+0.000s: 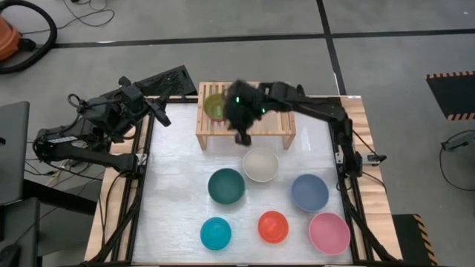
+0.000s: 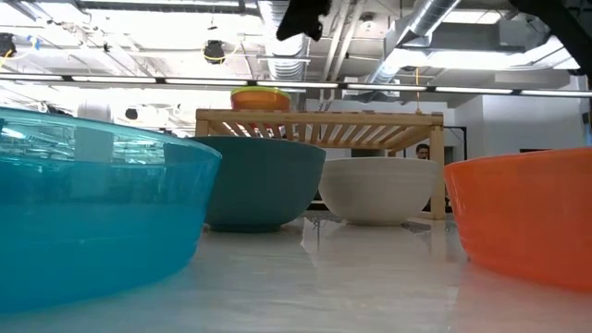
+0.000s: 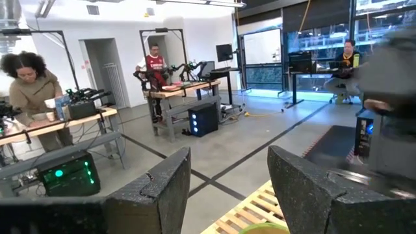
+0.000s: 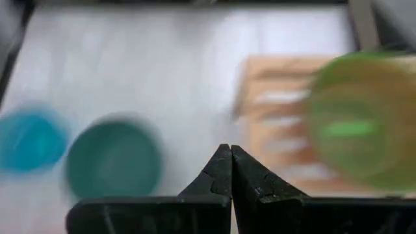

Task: Place and stack bowls onto a shelf
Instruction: Adjust the stacked transparent bowls on the shelf

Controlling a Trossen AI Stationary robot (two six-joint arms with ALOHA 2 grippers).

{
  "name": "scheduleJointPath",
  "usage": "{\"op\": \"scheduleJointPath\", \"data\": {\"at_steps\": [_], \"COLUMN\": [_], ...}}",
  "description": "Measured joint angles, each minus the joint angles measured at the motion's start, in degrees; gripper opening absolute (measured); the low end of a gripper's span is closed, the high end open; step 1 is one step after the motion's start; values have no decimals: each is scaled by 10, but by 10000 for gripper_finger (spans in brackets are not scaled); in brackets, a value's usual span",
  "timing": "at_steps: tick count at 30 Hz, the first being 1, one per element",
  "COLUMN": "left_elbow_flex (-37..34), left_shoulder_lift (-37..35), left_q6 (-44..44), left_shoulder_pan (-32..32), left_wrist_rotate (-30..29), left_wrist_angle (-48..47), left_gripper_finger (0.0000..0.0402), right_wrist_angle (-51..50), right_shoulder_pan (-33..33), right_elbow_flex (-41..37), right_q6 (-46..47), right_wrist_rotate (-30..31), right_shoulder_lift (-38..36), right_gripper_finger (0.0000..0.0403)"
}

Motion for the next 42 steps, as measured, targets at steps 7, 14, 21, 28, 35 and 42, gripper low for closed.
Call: {"op": "scheduleJointPath", "data": {"at_steps": [7, 14, 21, 28, 35, 42], "left_elbow_flex": [0, 0, 0, 0, 0, 0], "left_shoulder_lift": [0, 0, 0, 0, 0, 0], "left_q6": [-19, -20, -25, -26, -24, -24], "left_shoulder_pan": [0, 0, 0, 0, 0, 0], "left_wrist_rotate": [0, 0, -6, -15, -18, -30], "left_wrist_angle": [0, 0, -23, -33, -33, -34], "left_gripper_finger": [193, 193, 193, 193, 193, 193], "right_wrist_angle": [-26, -3, 57, 50, 105, 155], "right_shoulder_pan": [22, -10, -12, -19, -47, -79], "right_elbow_flex": [-1, 0, 0, 0, 0, 0], "right_q6": [-19, -12, -38, -53, -69, -66], "right_wrist_rotate": [46, 59, 57, 94, 111, 99], "right_shoulder_lift": [11, 12, 63, 75, 76, 76], "right_gripper_finger": [18, 18, 18, 18, 18, 18]}}
